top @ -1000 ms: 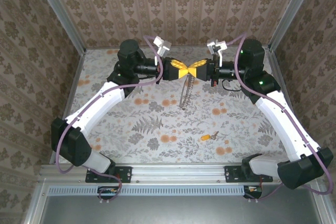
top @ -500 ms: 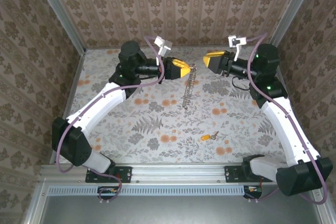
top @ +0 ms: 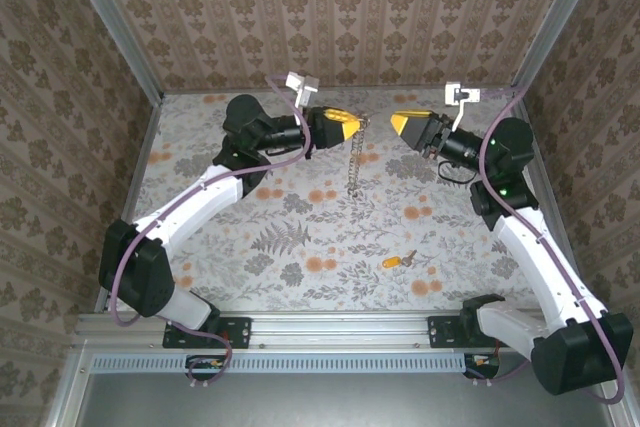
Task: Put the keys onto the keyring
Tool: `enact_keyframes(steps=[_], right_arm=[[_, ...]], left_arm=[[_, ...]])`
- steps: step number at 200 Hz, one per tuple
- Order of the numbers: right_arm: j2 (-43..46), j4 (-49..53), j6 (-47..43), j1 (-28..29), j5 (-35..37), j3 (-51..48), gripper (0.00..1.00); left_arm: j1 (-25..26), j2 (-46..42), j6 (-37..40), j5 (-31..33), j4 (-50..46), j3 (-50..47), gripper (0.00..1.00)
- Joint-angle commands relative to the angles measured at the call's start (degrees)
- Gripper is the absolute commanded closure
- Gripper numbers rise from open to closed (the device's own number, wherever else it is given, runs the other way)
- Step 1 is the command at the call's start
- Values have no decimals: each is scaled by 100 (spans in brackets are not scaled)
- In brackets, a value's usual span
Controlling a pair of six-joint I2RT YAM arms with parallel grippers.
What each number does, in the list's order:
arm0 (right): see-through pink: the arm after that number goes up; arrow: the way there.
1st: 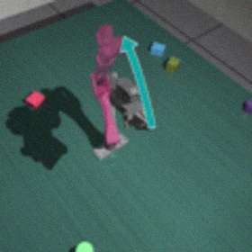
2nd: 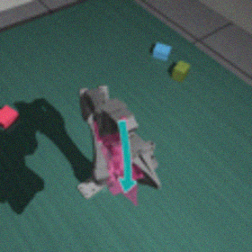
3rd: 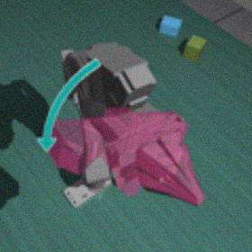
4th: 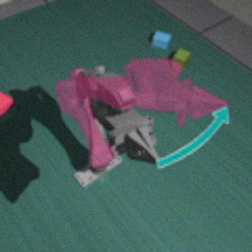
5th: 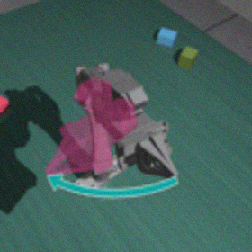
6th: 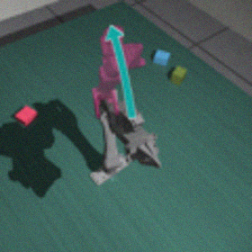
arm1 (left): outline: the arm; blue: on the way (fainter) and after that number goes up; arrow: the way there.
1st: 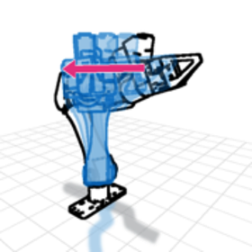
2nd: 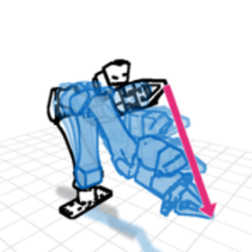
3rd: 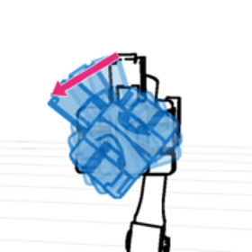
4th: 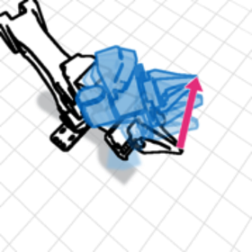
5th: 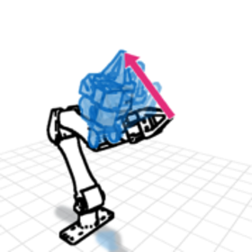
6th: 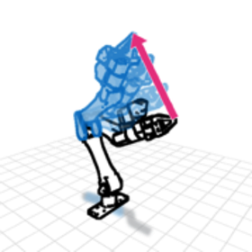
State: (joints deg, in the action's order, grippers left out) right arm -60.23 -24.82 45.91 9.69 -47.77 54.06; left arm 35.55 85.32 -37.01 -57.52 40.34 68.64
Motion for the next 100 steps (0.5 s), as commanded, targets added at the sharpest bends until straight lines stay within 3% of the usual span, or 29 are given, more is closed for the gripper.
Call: enact_keyframes(steps=[1, 100], right_arm=[[152, -504, 243, 153, 57, -97, 72], [-63, -881, 260, 636, 58, -133, 71]], left_arm=[[-31, -194, -366, 152, 786, -52, 100], [-39, -191, -540, 300, 1063, -150, 100]])
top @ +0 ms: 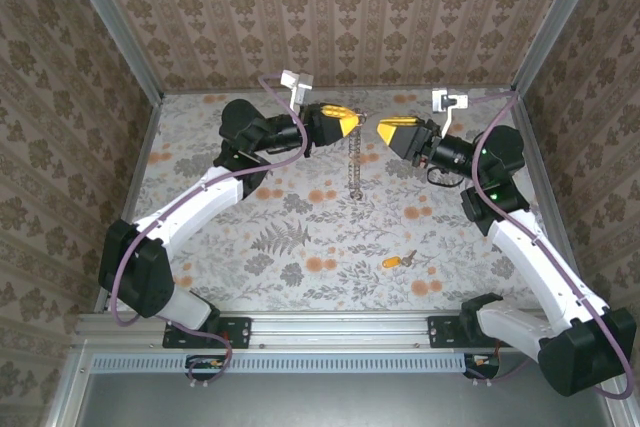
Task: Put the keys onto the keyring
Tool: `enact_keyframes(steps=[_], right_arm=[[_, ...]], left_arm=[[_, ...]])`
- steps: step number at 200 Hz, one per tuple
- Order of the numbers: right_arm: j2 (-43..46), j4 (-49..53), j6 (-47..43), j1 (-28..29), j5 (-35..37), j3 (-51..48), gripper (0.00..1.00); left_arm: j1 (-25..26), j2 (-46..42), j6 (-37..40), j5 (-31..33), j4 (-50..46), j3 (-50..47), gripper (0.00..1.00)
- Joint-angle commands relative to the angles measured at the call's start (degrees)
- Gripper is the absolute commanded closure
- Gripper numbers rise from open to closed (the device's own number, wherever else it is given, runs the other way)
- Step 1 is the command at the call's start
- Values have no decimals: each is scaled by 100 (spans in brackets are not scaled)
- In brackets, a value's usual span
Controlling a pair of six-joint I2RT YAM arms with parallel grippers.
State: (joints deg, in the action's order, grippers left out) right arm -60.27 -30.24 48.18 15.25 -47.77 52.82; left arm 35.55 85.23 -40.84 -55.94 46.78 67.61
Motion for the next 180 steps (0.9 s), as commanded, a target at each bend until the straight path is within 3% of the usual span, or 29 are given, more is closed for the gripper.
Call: enact_keyframes(steps=[1, 78, 130, 180], right_arm=[[-61, -345, 29, 87, 66, -4, 71], [-418, -962, 180, 264, 428, -12, 69], [-618, -1850, 428, 262, 1031, -210, 65], [-931, -2510, 797, 293, 1262, -139, 66]], left_arm=[[-39, -182, -164, 148, 427, -51, 100], [-24, -45, -710, 699, 1108, -263, 100], [119, 255, -1671, 2098, 2296, -685, 100], [285, 235, -1716, 3042, 2384, -998, 100]])
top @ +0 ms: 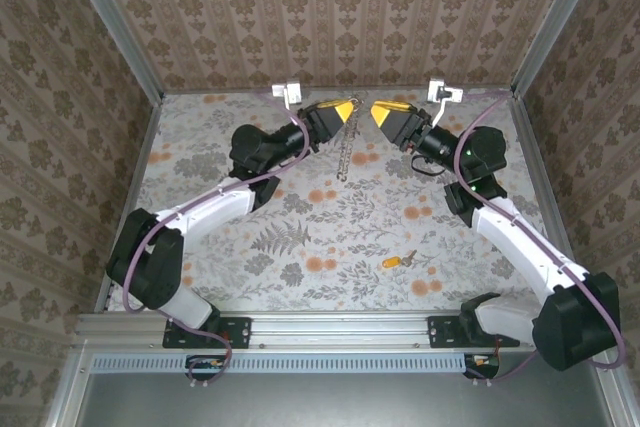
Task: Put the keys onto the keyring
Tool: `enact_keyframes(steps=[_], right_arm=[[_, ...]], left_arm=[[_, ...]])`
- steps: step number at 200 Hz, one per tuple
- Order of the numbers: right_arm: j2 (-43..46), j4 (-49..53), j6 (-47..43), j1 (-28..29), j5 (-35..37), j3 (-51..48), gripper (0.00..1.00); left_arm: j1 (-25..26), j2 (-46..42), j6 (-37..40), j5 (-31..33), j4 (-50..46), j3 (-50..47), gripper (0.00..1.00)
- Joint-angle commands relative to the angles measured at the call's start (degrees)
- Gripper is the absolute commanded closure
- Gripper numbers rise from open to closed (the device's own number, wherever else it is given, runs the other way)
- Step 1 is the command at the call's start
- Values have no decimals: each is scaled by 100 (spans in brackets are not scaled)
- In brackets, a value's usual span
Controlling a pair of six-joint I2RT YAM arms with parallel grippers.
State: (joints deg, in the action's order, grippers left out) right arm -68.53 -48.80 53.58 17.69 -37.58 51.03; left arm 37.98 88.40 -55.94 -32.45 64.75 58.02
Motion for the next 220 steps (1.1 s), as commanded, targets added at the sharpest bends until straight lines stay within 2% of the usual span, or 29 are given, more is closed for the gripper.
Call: enact_keyframes(steps=[1, 54, 186, 220], right_arm=[[-111, -656, 257, 49, 248, 44, 66], [-304, -666, 264, 160, 319, 159, 66], [-835, -868, 403, 296, 302, 356, 65], [-894, -893, 425, 301, 285, 365, 72]], left_arm=[[47, -93, -206, 711, 589, -42, 100], [113, -61, -255, 863, 613, -51, 100], [269, 9, -224, 663, 686, 116, 100], [288, 28, -236, 628, 673, 149, 100]])
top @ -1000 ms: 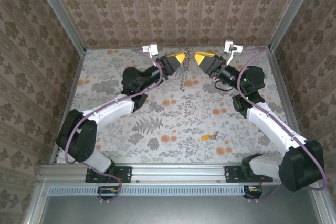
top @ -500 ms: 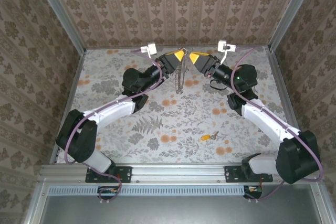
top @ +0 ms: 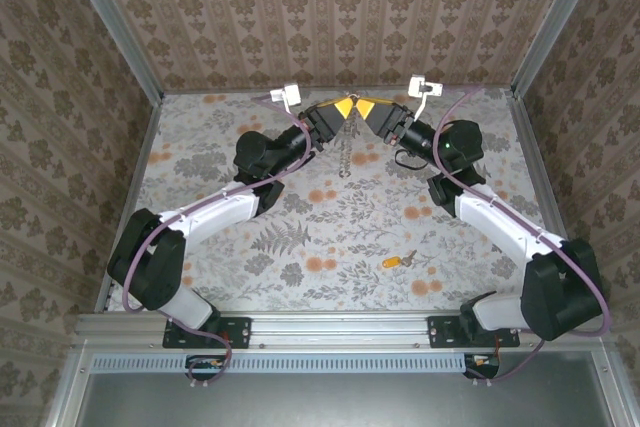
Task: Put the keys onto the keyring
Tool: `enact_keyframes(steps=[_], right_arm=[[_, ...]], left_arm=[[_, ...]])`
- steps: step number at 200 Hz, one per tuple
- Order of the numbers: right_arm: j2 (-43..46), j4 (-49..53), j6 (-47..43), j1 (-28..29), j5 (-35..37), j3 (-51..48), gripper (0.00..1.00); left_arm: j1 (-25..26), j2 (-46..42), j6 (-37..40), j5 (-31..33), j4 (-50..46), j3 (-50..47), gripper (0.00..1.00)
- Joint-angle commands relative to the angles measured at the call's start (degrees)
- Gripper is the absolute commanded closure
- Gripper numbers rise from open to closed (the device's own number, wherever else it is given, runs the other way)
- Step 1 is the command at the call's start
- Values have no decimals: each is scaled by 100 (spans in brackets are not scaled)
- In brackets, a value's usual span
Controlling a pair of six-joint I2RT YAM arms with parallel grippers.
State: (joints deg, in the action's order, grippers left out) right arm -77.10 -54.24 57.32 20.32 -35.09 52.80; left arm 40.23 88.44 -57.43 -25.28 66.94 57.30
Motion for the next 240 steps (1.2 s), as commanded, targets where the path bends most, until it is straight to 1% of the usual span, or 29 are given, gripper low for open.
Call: enact_keyframes(steps=[1, 25, 40, 56, 84, 88, 98, 130, 153, 163, 172, 177, 180, 185, 206, 224, 240], right_arm=[[-40, -350, 51, 36, 37, 188, 72], [-68, -367, 58, 34, 8, 217, 85], [-77, -401, 76, 36, -10, 250, 92], [-81, -412, 97, 39, -77, 280, 93], [-53, -408, 139, 36, -156, 314, 89], [-48, -410, 139, 34, -169, 314, 90], [-31, -405, 134, 35, -218, 321, 100], [134, -51, -96, -19, -368, 371, 100], [356, 591, -467, -144, -681, 456, 100], [467, 925, -693, -205, -864, 487, 100], [582, 1267, -919, -261, -1056, 530, 100], [652, 1493, -1039, -310, -1182, 562, 100], [688, 1653, -1155, -318, -1252, 585, 100], [759, 1887, -1308, -354, -1330, 614, 100], [1012, 2704, -1926, -476, -1677, 683, 100], [1141, 3265, -2381, -540, -1967, 763, 100], [1195, 3581, -2619, -554, -2194, 828, 100]], left_arm=[[59, 28, -86, -90, 453, 221, 100], [72, 63, -94, -129, 452, 247, 100], [77, 79, -93, -144, 443, 247, 100], [88, 85, -78, -177, 419, 258, 100], [115, 88, -49, -230, 344, 260, 100], [124, 90, -39, -232, 338, 264, 100], [130, 97, -38, -270, 312, 274, 100], [118, 55, 12, -445, 136, 315, 100], [13, -165, 225, -731, -225, 301, 70], [-79, -312, 366, -875, -462, 278, 61], [-176, -468, 528, -1061, -741, 277, 56], [-234, -556, 649, -1118, -929, 282, 53], [-264, -610, 731, -1306, -1052, 288, 52], [-323, -709, 850, -1442, -1271, 305, 49], [-508, -1115, 1714, -1984, -2483, 472, 42], [-590, -1372, 2549, -2434, -3642, 731, 40], [-641, -1465, 3129, -2847, -4458, 1007, 40]])
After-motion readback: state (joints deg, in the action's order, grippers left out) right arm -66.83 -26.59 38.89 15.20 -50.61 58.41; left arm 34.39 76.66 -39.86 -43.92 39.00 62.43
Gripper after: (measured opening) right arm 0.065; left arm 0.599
